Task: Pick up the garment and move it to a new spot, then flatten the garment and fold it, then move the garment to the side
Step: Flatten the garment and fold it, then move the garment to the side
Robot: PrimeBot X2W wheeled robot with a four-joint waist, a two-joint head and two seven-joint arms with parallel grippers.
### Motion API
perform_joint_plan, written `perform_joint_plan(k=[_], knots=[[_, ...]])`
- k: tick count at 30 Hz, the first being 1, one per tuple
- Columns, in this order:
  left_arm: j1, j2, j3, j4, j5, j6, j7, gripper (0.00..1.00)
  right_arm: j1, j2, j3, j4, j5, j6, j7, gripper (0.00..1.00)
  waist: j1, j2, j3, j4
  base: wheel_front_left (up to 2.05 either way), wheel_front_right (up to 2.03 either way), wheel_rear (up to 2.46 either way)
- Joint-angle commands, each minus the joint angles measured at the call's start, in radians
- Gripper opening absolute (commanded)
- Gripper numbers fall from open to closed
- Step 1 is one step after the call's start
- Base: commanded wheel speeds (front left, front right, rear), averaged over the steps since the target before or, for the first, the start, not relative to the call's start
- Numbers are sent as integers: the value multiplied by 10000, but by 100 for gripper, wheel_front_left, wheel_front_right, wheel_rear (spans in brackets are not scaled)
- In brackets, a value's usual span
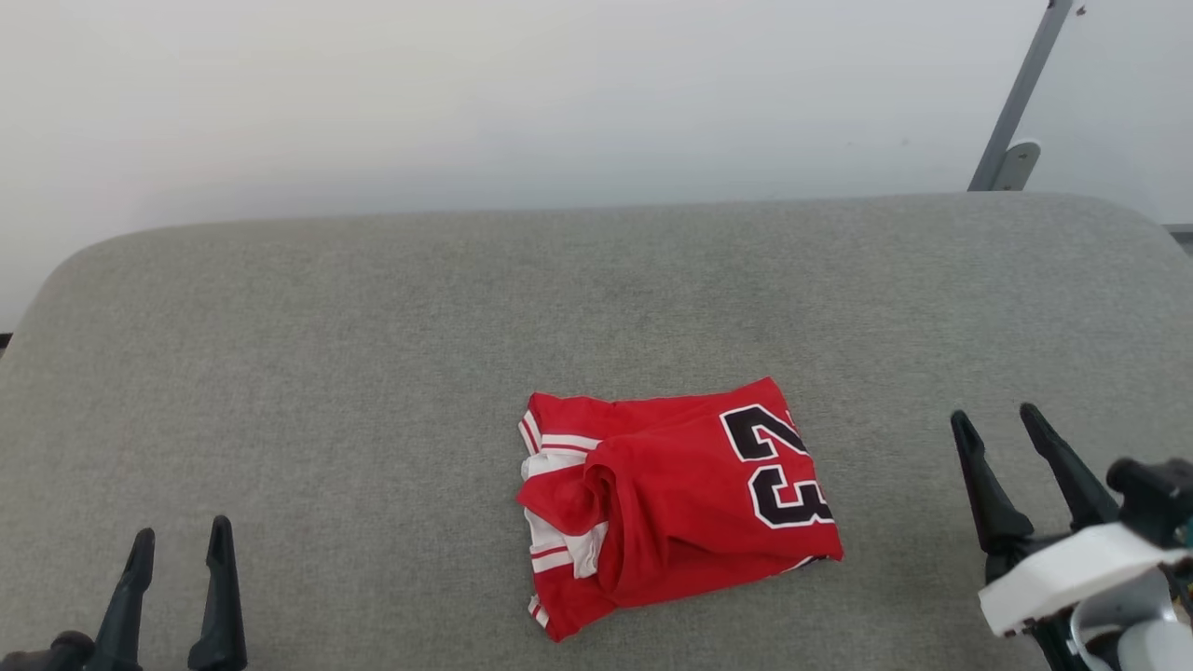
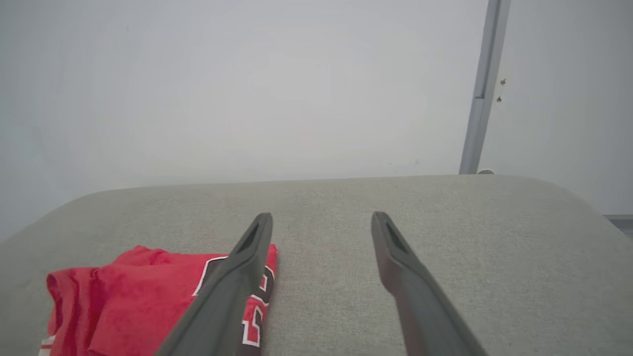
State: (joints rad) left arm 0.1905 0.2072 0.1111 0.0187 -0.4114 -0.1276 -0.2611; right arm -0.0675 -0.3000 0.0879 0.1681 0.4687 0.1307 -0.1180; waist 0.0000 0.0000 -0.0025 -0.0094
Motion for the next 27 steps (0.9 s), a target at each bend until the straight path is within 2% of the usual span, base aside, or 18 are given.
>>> perform_joint_plan(k=[1, 10, 27], knots=[[157, 26, 17, -84, 130, -23, -49, 100, 181, 67, -74, 151, -51, 1, -338, 100, 0, 0, -74, -47, 0, 0, 0], [289, 15, -76, -100, 308, -23, -49, 100, 601, 307, -342, 654, -285, 1, -976, 100, 0, 0, -219, -49, 0, 0, 0], [106, 103, -478, 104, 433, -24, -51, 100, 956, 615, -373, 653, -529, 1, -1135, 100, 0, 0, -241, 81, 0, 0, 0]])
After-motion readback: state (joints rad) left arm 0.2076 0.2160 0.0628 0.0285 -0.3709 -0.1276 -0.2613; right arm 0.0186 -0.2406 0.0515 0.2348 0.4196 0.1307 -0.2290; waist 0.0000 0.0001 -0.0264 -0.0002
